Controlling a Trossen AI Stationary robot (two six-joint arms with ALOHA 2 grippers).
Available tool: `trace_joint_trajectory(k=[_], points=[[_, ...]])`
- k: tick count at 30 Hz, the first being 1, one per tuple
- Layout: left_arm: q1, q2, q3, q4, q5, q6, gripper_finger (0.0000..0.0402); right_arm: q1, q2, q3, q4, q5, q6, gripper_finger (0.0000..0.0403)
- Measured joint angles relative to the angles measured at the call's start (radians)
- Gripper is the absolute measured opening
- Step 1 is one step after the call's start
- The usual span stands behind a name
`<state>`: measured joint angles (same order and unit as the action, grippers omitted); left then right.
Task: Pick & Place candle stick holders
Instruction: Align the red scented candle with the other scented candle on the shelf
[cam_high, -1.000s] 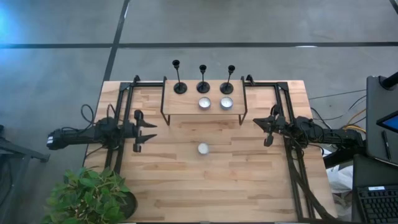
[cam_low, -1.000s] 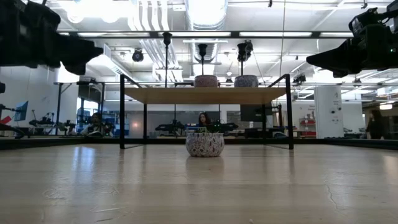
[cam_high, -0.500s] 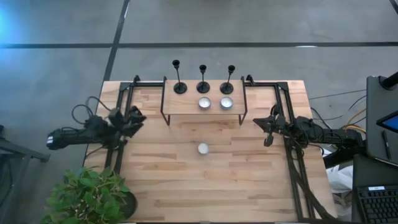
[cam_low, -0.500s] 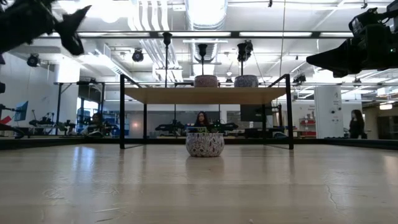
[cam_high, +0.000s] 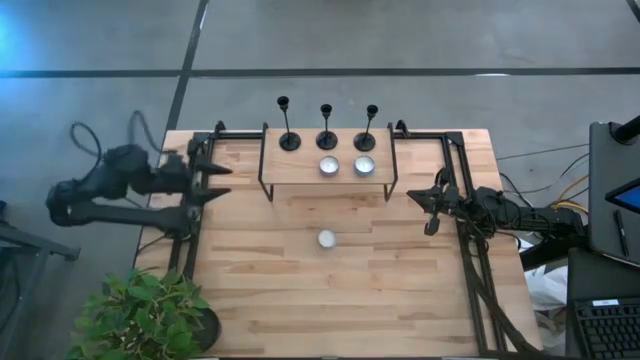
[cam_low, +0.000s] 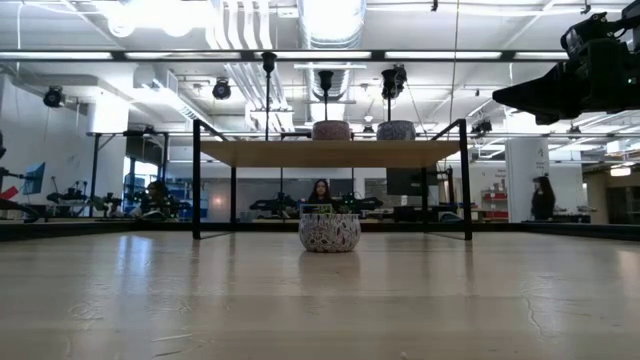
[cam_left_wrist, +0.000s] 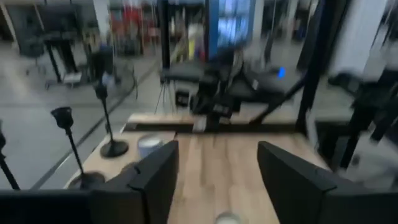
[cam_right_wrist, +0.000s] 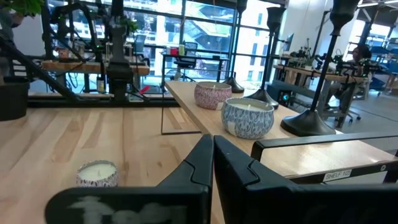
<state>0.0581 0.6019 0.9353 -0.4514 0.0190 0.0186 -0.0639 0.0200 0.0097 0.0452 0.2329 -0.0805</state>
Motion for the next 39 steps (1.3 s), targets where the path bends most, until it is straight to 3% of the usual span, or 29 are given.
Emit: trace_joint_trajectory(k=[5,15,39], points=[[0.000,0.215,0.134,-0.084,-0.002,0.057,0.0272,0.000,0.000,0.000,0.000,0.000,-0.001,0.0009],[0.001,0.522,0.225,-0.162,-0.002,0.136,0.0350,0.000,0.000,0.000,0.000,0.000,0.000,0.0009],[-0.003,0.904,0.374,-0.196,0.050,0.303,0.0356,0.000,0.000,0.000,0.000,0.000,0.001,0.0009]])
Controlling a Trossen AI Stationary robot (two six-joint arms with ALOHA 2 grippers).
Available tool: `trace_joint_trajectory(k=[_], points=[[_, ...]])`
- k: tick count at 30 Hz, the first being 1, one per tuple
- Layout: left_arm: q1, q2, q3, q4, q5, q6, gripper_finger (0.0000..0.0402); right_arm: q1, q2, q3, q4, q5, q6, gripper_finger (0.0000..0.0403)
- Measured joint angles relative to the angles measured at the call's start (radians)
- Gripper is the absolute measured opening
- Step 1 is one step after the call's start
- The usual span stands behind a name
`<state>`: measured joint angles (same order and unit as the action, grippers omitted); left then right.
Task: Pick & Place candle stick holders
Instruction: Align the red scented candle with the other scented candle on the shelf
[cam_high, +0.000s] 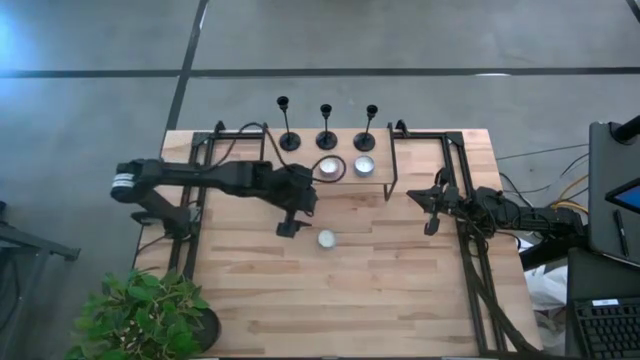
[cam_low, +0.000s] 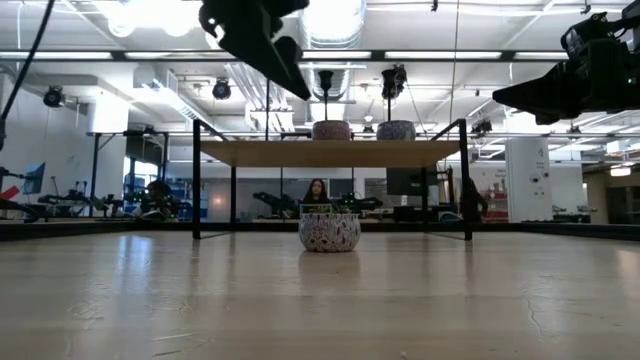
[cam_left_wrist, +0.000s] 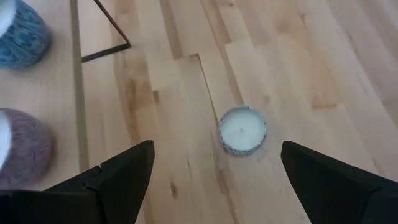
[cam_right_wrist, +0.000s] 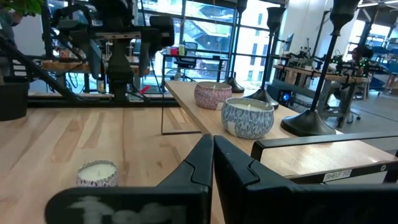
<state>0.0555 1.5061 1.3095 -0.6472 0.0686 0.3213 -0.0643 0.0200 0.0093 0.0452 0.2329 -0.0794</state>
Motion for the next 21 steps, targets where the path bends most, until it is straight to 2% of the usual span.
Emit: trace_joint_trajectory(k=[11,17,21], points=[[-0.002,0.202,0.146,-0.014,0.049,0.034,0.0358,0.000,0.000,0.000,0.000,0.000,-0.002,0.0009],[-0.002,0.310,0.250,-0.112,0.052,0.032,0.0358,0.000,0.000,0.000,0.000,0.000,-0.002,0.0009],[-0.004,0.352,0.267,-0.141,0.051,0.027,0.0358,0.000,0.000,0.000,0.000,0.000,-0.002,0.0009]])
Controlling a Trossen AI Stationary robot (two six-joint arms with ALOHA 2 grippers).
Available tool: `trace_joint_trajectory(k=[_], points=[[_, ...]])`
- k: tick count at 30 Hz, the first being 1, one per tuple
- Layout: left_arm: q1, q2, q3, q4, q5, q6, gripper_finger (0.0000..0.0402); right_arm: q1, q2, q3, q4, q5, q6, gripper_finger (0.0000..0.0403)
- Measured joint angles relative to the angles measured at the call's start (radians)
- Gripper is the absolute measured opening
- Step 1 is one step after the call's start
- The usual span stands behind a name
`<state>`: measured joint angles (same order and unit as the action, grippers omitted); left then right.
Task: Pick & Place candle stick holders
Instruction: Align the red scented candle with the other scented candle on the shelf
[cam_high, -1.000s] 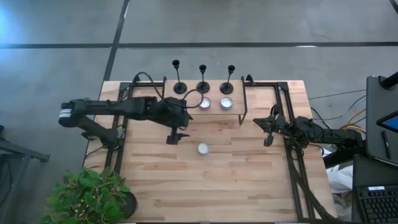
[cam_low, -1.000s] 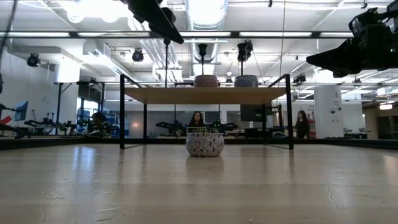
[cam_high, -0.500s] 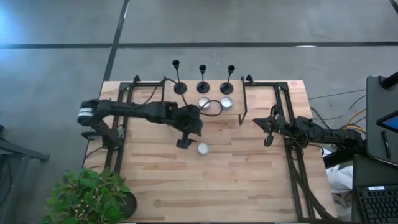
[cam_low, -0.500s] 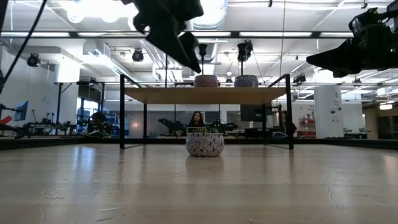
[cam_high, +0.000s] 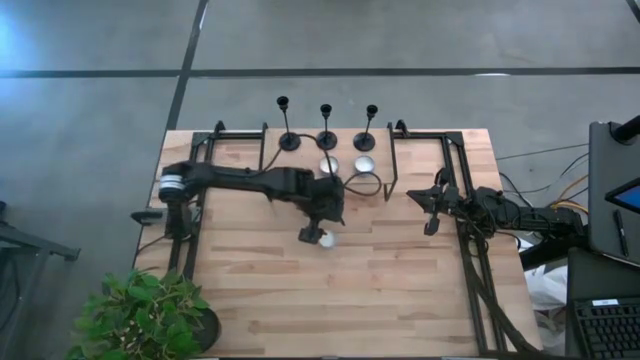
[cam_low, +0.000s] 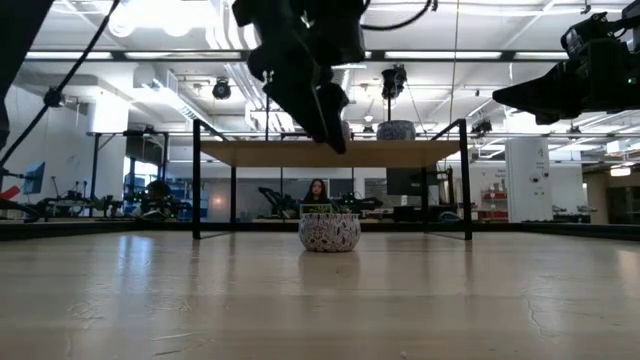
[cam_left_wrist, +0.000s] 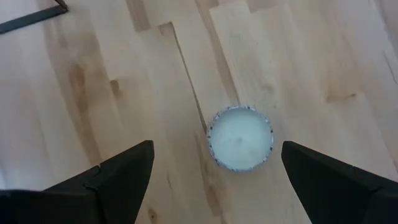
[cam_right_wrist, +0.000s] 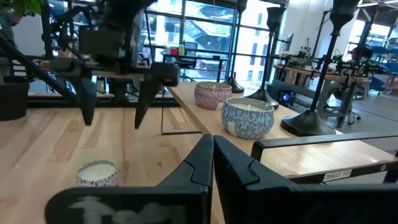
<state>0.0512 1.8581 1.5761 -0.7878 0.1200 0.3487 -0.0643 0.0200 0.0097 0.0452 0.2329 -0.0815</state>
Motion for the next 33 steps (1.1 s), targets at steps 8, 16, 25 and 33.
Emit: trace_joint_trajectory(k=[8,16,25,33], points=[[-0.019,0.011,-0.068,0.045,0.000,-0.033,0.0358,0.000,0.000,0.000,0.000,0.000,0.000,0.0009],[-0.047,0.011,-0.127,0.148,-0.001,-0.128,0.0358,0.000,0.000,0.000,0.000,0.000,0.001,0.0009],[-0.047,0.012,-0.177,0.217,-0.003,-0.194,0.0358,0.000,0.000,0.000,0.000,0.000,0.000,0.0009],[-0.047,0.032,-0.207,0.250,-0.005,-0.200,0.0358,0.000,0.000,0.000,0.000,0.000,0.000,0.0009]])
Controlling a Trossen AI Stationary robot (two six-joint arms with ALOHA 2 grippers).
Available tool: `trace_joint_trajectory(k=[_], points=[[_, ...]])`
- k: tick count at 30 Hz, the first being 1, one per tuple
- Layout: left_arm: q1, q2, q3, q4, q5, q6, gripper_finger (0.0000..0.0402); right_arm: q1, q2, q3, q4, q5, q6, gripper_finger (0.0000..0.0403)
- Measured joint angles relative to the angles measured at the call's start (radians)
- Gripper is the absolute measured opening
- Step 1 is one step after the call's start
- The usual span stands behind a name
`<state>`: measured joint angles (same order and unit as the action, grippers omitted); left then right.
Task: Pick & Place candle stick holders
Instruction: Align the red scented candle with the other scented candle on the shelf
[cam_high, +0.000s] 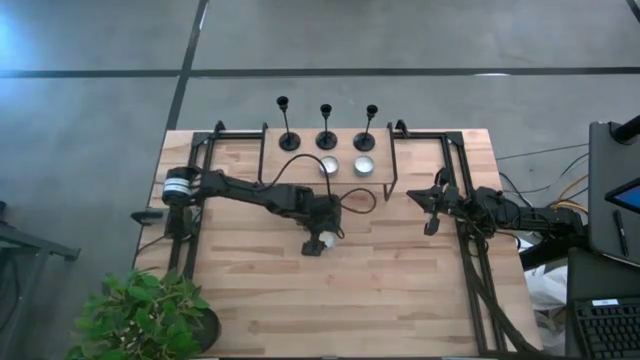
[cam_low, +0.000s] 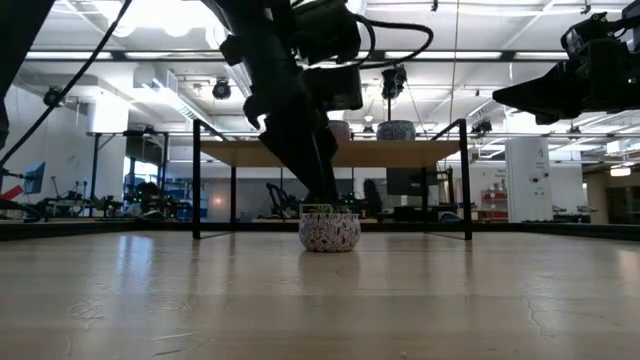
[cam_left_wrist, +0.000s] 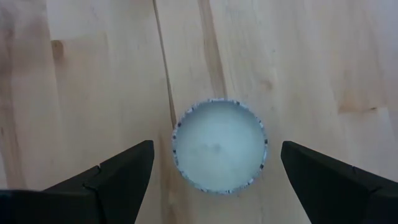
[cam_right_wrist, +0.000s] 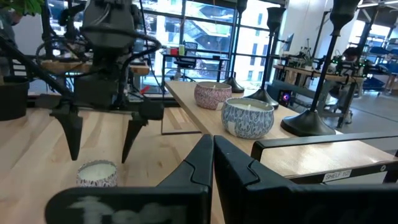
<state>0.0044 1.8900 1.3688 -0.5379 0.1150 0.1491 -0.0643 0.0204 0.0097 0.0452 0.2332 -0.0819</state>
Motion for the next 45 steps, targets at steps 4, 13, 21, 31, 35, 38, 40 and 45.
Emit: trace_joint_trajectory(k=[4,13,21,31,35,38,40,45], points=[[0.000,0.033,0.000,0.013,0.002,-0.001,0.0358,0.000,0.000,0.000,0.000,0.000,0.000,0.0009],[-0.002,0.084,0.000,0.026,0.004,0.003,0.0358,0.000,0.000,0.000,0.000,0.000,0.000,0.0009],[-0.002,0.099,0.000,0.059,0.011,0.002,0.0358,0.000,0.000,0.000,0.000,0.000,0.000,0.0009],[-0.001,0.127,0.001,0.070,0.045,0.011,0.0358,0.000,0.000,0.000,0.000,0.000,0.002,0.0009],[-0.001,0.125,0.001,0.070,0.048,0.015,0.0356,0.000,0.000,0.000,0.000,0.000,0.002,0.0009],[-0.001,0.125,0.001,0.070,0.048,0.018,0.0346,0.000,0.000,0.000,0.000,0.000,0.000,0.0009],[-0.001,0.125,0.001,0.070,0.048,0.018,0.0333,0.000,0.000,0.000,0.000,0.000,0.002,0.0009],[-0.001,0.125,0.001,0.071,0.050,0.018,0.0304,0.000,0.000,0.000,0.000,0.000,0.000,0.0009]])
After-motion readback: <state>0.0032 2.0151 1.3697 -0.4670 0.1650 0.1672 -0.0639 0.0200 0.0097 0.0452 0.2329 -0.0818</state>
